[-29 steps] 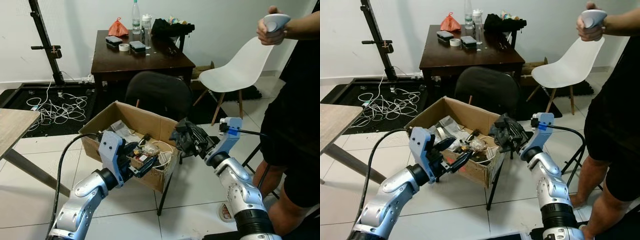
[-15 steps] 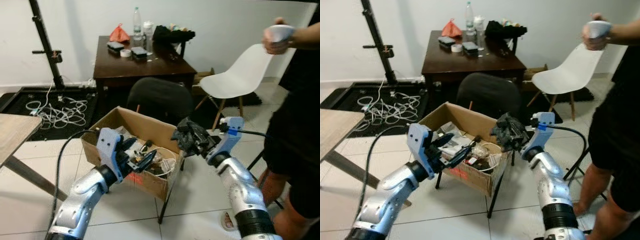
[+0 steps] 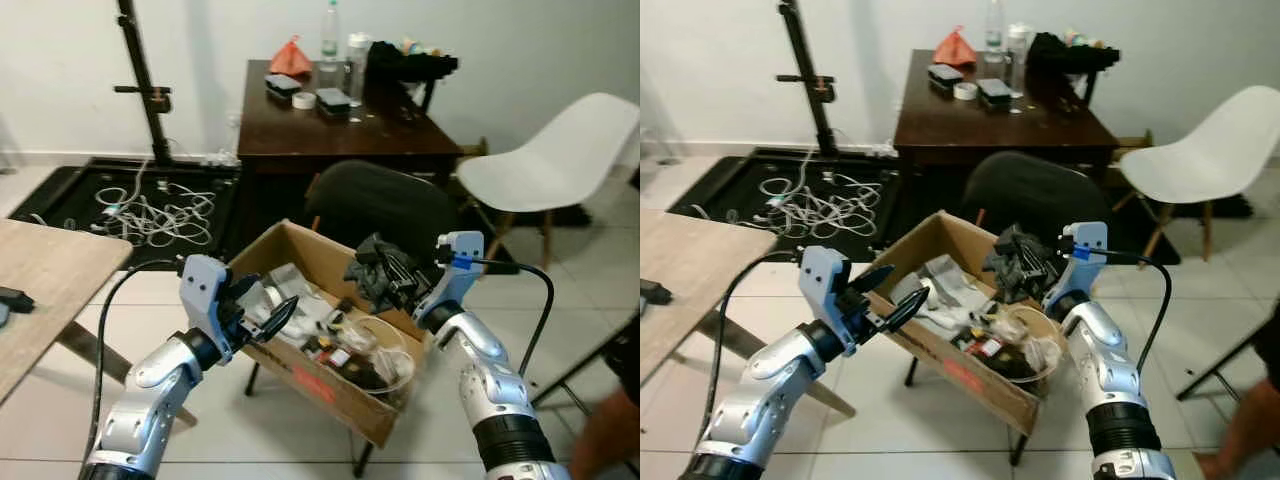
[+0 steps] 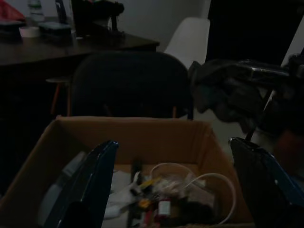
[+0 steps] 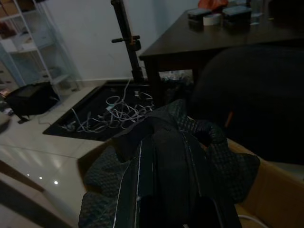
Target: Picking trash to rubbish bin
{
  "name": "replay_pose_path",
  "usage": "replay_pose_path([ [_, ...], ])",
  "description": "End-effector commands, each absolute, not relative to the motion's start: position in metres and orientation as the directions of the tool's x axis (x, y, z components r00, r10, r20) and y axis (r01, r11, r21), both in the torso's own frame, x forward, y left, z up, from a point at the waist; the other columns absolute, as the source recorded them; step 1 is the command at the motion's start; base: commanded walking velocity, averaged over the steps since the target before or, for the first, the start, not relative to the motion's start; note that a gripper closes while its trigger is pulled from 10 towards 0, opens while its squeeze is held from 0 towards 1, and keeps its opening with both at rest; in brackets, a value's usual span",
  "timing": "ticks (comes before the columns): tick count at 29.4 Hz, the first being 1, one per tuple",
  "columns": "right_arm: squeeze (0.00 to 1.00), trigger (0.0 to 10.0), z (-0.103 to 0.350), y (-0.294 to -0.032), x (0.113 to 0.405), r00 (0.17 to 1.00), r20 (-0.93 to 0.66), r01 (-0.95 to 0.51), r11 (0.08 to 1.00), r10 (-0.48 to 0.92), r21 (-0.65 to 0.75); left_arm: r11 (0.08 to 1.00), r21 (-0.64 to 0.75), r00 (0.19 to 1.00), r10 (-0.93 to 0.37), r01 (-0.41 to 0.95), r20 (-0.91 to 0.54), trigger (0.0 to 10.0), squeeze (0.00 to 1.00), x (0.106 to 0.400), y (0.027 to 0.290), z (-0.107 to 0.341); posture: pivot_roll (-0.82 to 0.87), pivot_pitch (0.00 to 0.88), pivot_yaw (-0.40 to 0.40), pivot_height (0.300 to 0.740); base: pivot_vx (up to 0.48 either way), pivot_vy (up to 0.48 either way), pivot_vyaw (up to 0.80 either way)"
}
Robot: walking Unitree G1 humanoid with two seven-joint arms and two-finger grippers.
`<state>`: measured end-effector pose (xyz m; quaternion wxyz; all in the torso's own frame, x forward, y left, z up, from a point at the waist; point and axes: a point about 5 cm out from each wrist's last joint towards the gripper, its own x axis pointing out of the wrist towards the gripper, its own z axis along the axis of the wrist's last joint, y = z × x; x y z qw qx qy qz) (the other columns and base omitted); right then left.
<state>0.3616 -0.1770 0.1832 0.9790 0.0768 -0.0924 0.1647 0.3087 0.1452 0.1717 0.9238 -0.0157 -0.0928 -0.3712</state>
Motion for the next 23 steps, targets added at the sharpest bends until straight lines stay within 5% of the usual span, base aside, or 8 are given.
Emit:
replay_pose_path([
  [1,0.00,10.0,0.178,-0.188,0.360,0.944,0.189,-0.294,0.949,0.269,0.115,0.708,0.037,0.692,-0.699,0.705,0.182,10.0,0.00,0.306,0.145,0.169,-0.08,0.119,0.037,0.740,0.322,0.000,0.00],
  [8,0.00,10.0,0.174,-0.205,0.360,0.963,0.167,-0.230,0.968,0.211,0.102,0.532,0.054,0.525,-0.845,0.845,0.105,10.0,0.00,0.281,0.149,0.159,-0.09,0.123,0.037,0.740,0.249,0.000,0.00],
  [23,0.00,10.0,0.144,-0.233,0.357,0.989,0.063,-0.143,0.984,0.137,0.103,0.478,0.036,0.473,-0.876,0.878,0.097,10.0,0.00,0.268,0.162,0.160,-0.07,0.139,0.035,0.740,0.000,0.000,0.00],
])
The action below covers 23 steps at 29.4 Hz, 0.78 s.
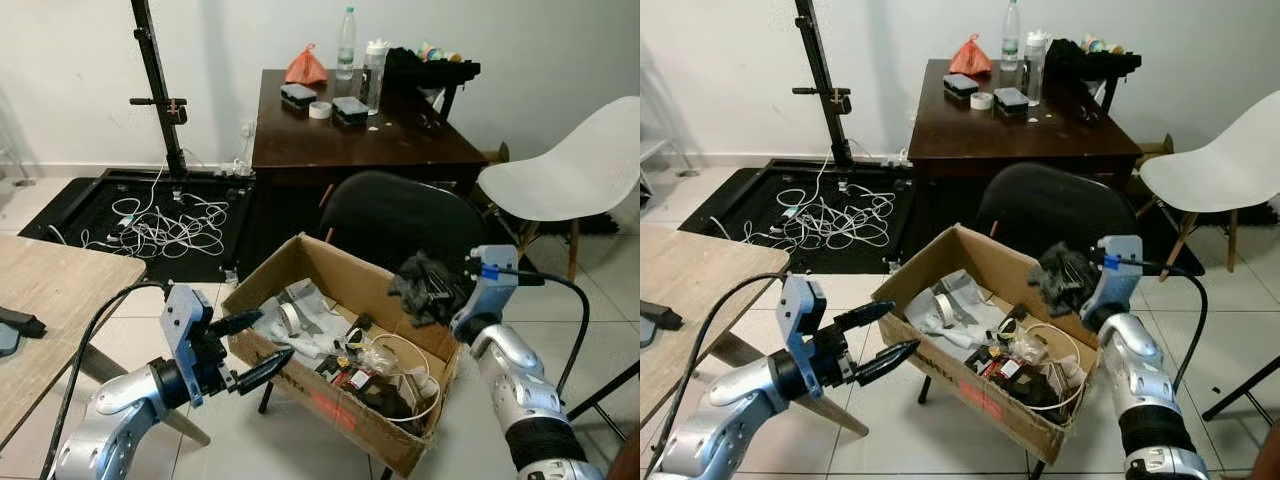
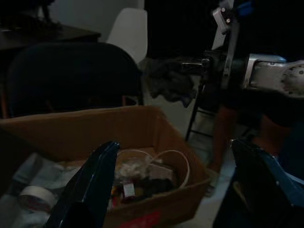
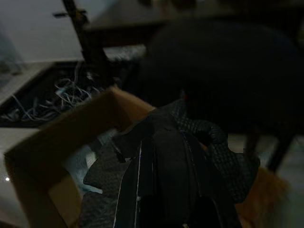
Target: Picking trash to rubbish bin
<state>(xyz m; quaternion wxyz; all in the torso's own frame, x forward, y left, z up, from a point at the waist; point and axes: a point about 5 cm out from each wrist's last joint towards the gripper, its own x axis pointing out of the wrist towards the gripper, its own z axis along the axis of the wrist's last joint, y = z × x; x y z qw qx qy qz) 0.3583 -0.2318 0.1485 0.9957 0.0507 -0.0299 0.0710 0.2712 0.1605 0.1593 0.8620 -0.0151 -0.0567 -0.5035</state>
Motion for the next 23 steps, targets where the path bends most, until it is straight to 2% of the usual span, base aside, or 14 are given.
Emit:
replay_pose_path([
  [1,0.00,10.0,0.141,-0.234,0.356,0.989,0.057,-0.143,0.984,0.137,0.110,0.475,0.033,0.471,-0.877,0.879,0.097,10.0,0.00,0.267,0.162,0.160,-0.07,0.141,0.037,0.740,0.000,0.000,0.00],
  [10,0.00,10.0,0.131,-0.222,0.355,0.967,0.051,-0.254,0.960,0.250,0.115,0.460,0.007,0.459,-0.886,0.888,0.070,10.0,0.00,0.249,0.169,0.161,-0.02,0.208,0.082,0.740,0.000,0.000,0.00],
  [16,0.00,10.0,0.123,-0.217,0.354,0.963,0.035,-0.270,0.956,0.268,0.116,0.463,-0.003,0.463,-0.886,0.886,0.034,10.0,0.00,0.240,0.175,0.161,0.00,0.264,0.108,0.740,0.000,0.000,0.00],
  [17,0.27,10.0,0.122,-0.218,0.354,0.963,0.034,-0.268,0.956,0.266,0.121,0.463,-0.008,0.463,-0.886,0.886,0.029,10.0,0.00,0.238,0.176,0.161,0.01,0.269,0.110,0.740,0.000,0.000,0.00],
  [21,0.27,10.0,0.120,-0.221,0.353,0.966,0.031,-0.258,0.958,0.256,0.128,0.466,-0.014,0.466,-0.884,0.885,0.023,10.0,0.00,0.234,0.177,0.162,0.01,0.281,0.113,0.740,0.000,0.000,0.00],
  [22,1.00,10.0,0.120,-0.224,0.352,0.968,0.031,-0.249,0.959,0.247,0.133,0.466,-0.019,0.466,-0.885,0.885,0.019,10.0,0.00,0.232,0.178,0.162,0.01,0.293,0.117,0.740,0.000,0.000,0.00],
  [23,1.00,10.0,0.119,-0.226,0.352,0.971,0.032,-0.240,0.961,0.238,0.139,0.465,-0.023,0.466,-0.885,0.885,0.015,10.0,0.00,0.230,0.178,0.161,0.01,0.298,0.119,0.740,0.000,0.000,0.00],
])
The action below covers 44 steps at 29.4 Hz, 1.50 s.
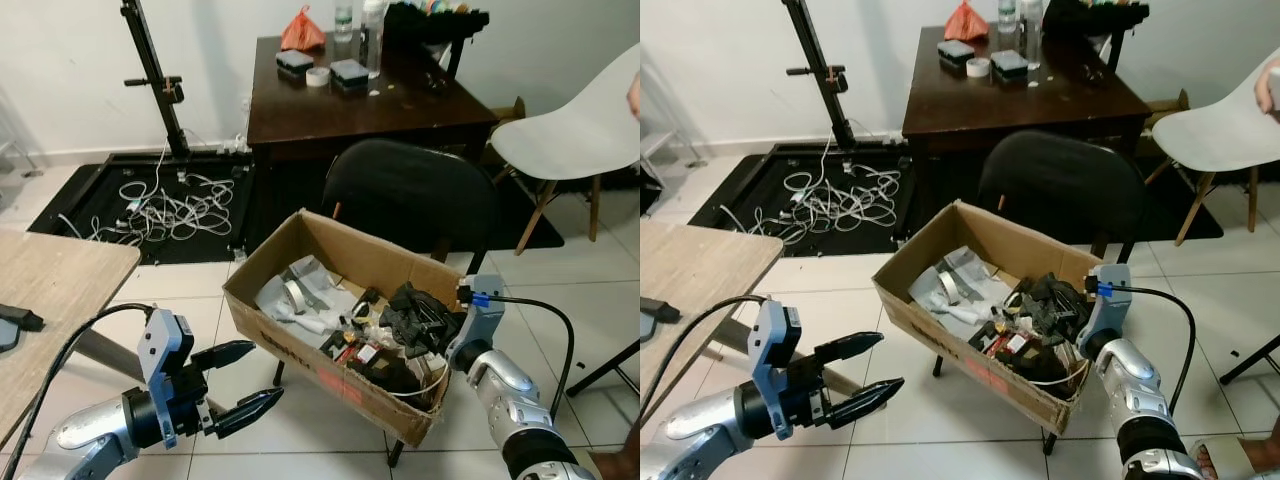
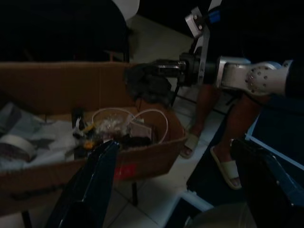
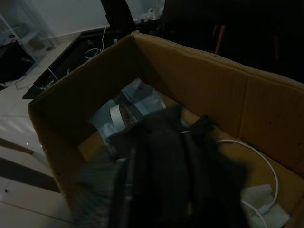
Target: Picking trash to rubbish bin
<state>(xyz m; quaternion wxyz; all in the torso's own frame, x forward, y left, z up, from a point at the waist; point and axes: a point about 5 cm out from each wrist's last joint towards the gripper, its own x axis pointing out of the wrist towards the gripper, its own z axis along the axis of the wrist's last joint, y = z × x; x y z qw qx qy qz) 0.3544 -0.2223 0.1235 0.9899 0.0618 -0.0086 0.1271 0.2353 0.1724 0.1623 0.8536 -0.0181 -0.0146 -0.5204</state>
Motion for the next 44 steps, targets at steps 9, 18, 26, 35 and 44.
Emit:
replay_pose_path([
  [9,1.00,10.0,0.125,-0.239,0.351,0.978,0.052,-0.205,0.969,0.200,0.136,0.446,-0.035,0.447,-0.894,0.894,0.012,10.0,0.00,0.232,0.174,0.163,-0.01,0.291,0.115,0.740,0.000,0.000,0.00],
  [18,0.00,10.0,0.131,-0.243,0.351,0.979,0.064,-0.198,0.973,0.192,0.116,0.446,-0.033,0.447,-0.894,0.894,0.032,10.0,0.00,0.236,0.169,0.163,-0.03,0.265,0.096,0.740,0.000,0.000,0.00],
  [26,0.00,10.0,0.166,-0.197,0.350,0.875,0.251,-0.457,0.878,0.414,0.144,0.461,-0.020,0.462,-0.885,0.887,0.054,10.0,0.00,0.243,0.167,0.163,-0.03,0.226,0.072,0.740,0.000,0.000,0.00],
  [35,0.00,10.0,0.155,-0.110,0.330,0.642,0.221,-0.766,0.629,0.734,0.135,0.651,-0.179,0.665,-0.747,0.738,0.022,10.0,0.00,0.264,0.190,0.130,-0.03,0.178,0.054,0.740,0.000,0.000,0.00],
  [44,0.00,10.0,0.120,-0.050,0.297,0.458,0.074,-0.884,0.445,0.886,0.142,0.837,-0.304,0.851,-0.509,0.455,-0.127,10.0,0.00,0.260,0.229,0.067,-0.02,0.167,0.046,0.740,0.000,0.000,0.00],
])
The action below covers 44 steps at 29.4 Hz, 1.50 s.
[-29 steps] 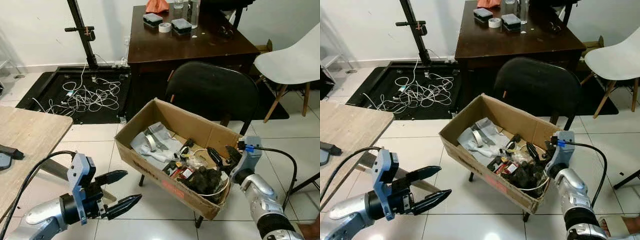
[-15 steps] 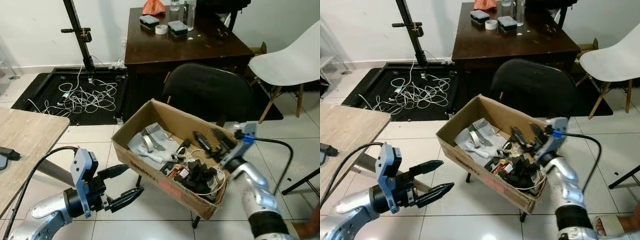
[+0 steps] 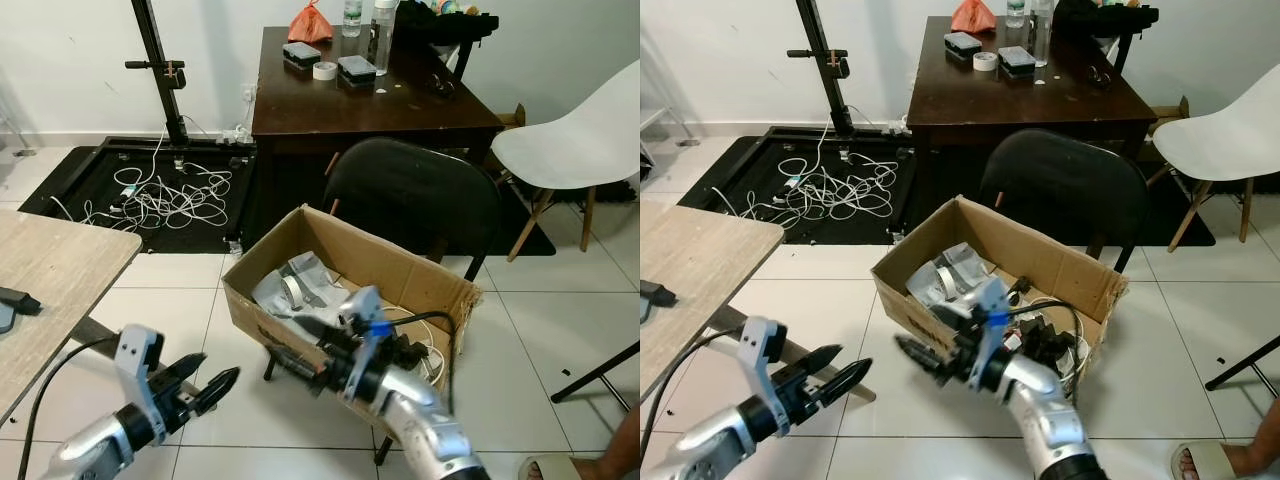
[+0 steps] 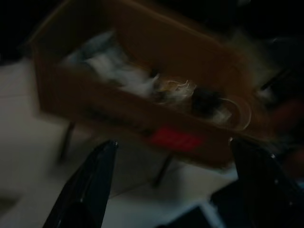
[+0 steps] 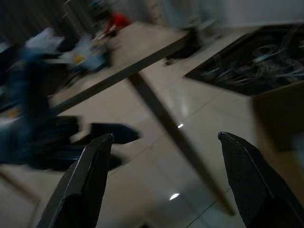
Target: Picking trash to rubbish bin
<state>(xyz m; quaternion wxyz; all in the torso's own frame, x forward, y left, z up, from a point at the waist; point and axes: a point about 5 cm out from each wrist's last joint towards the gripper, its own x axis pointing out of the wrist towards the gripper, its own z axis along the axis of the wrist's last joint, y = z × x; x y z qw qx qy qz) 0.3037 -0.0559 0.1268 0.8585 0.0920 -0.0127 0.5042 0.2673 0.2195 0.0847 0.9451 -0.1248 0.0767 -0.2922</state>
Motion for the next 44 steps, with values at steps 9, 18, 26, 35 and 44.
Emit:
replay_pose_path([
  [9,0.00,10.0,0.061,-0.048,0.287,0.485,-0.213,-0.853,0.513,0.848,0.101,0.935,-0.333,0.881,-0.253,0.117,-0.399,10.0,0.00,0.233,0.259,0.000,-0.02,0.151,0.043,0.740,-0.068,0.000,0.00],
  [18,0.00,10.0,0.053,-0.068,0.298,0.612,-0.241,-0.761,0.644,0.753,0.080,0.940,-0.336,0.801,-0.151,-0.065,-0.579,10.0,0.00,0.195,0.256,-0.046,-0.03,0.133,0.036,0.740,-0.276,0.000,0.00],
  [26,0.00,10.0,0.060,-0.076,0.312,0.672,-0.209,-0.714,0.696,0.710,0.070,0.938,-0.322,0.764,-0.117,-0.125,-0.634,10.0,0.00,0.183,0.253,-0.058,-0.03,0.109,0.029,0.740,-0.275,0.000,0.00],
  [35,0.00,10.0,0.054,-0.078,0.312,0.697,-0.217,-0.684,0.725,0.683,0.083,0.946,-0.286,0.733,-0.088,-0.150,-0.674,10.0,0.00,0.170,0.251,-0.067,-0.03,0.109,0.029,0.740,-0.118,0.000,0.42],
  [44,0.00,10.0,0.050,-0.081,0.313,0.710,-0.233,-0.668,0.740,0.664,0.077,0.955,-0.232,0.663,-0.053,-0.184,-0.747,10.0,0.00,0.149,0.249,-0.079,-0.03,0.115,0.039,0.740,0.000,0.000,0.74],
])
